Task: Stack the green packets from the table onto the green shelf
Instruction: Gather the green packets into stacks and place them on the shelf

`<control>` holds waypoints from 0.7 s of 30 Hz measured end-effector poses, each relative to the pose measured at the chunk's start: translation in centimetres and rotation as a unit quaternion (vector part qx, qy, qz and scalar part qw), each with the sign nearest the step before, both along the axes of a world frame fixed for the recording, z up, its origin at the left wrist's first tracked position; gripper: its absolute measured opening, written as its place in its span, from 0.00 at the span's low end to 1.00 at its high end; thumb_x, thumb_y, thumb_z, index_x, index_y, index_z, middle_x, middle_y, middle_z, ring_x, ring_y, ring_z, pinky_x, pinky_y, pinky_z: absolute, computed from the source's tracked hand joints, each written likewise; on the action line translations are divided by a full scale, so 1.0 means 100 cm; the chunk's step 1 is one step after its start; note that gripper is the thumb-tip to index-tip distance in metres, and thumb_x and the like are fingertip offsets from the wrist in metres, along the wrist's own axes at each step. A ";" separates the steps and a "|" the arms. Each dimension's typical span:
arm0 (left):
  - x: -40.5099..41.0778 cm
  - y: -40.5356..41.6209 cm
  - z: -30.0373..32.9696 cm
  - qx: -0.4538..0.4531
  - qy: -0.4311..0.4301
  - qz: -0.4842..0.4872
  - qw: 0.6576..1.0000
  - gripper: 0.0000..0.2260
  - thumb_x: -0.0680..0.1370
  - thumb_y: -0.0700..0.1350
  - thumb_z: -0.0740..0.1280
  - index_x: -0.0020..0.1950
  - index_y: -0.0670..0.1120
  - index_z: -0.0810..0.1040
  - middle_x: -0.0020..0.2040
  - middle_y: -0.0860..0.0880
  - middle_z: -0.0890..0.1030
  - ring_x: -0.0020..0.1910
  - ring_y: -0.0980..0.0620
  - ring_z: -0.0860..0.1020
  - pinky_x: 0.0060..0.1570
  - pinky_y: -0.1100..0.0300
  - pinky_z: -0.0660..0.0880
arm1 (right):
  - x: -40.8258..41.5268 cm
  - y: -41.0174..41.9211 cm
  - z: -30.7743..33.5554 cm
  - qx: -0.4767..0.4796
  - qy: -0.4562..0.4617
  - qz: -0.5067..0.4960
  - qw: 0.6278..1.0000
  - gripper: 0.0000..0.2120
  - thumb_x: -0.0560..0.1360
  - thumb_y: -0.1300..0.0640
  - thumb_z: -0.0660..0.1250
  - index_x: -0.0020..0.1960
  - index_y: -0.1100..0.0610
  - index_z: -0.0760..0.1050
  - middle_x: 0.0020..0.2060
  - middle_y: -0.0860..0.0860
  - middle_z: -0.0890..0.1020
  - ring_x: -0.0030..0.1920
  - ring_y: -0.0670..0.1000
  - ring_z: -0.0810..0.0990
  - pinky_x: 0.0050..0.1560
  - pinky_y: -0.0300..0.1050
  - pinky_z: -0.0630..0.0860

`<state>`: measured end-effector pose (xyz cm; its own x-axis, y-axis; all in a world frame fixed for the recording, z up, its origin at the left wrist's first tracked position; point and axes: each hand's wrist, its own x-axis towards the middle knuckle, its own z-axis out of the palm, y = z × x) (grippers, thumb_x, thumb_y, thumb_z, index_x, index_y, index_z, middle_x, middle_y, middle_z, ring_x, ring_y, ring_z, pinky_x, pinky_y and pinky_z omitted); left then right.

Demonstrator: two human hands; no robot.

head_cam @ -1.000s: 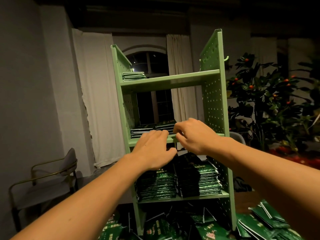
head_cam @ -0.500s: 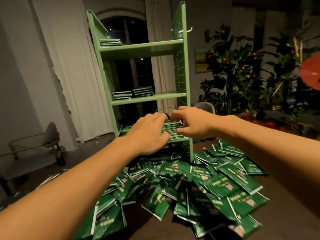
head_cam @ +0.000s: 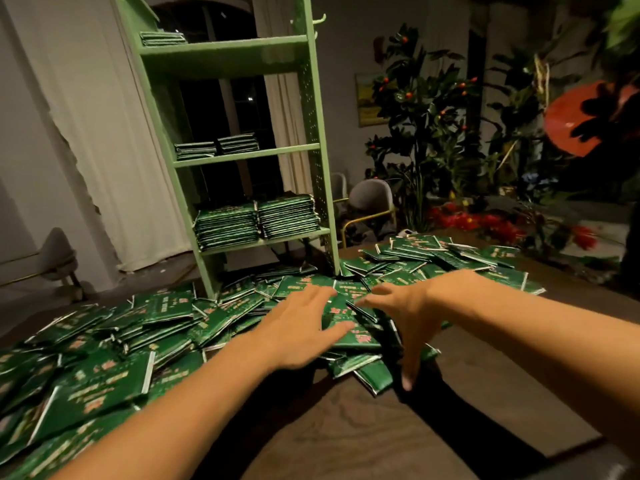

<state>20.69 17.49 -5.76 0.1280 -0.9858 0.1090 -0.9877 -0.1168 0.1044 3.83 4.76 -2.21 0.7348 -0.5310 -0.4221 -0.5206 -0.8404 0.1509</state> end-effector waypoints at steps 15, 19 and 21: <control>0.022 0.026 -0.048 -0.137 0.128 0.082 0.979 0.21 0.76 0.61 0.69 0.66 0.54 0.72 0.59 0.58 0.73 0.59 0.56 0.72 0.59 0.59 0.71 | 0.025 0.011 -0.037 0.046 -0.281 0.050 0.957 0.48 0.64 0.35 0.78 0.76 0.55 0.66 0.71 0.51 0.74 0.68 0.52 0.75 0.67 0.45 0.72; 0.037 0.038 -0.052 -0.174 0.125 0.100 0.972 0.16 0.78 0.60 0.67 0.61 0.54 0.74 0.54 0.59 0.77 0.54 0.56 0.75 0.56 0.55 0.74 | 0.046 0.019 -0.048 0.015 -0.322 0.081 0.943 0.37 0.67 0.37 0.72 0.70 0.55 0.74 0.62 0.52 0.79 0.63 0.53 0.75 0.64 0.48 0.73; 0.043 0.038 -0.052 -0.213 0.174 0.106 0.956 0.09 0.81 0.55 0.65 0.56 0.53 0.76 0.48 0.57 0.80 0.47 0.54 0.77 0.51 0.52 0.75 | 0.052 0.022 -0.054 0.014 -0.351 0.099 0.931 0.37 0.65 0.34 0.62 0.68 0.53 0.75 0.60 0.50 0.79 0.62 0.51 0.74 0.63 0.48 0.72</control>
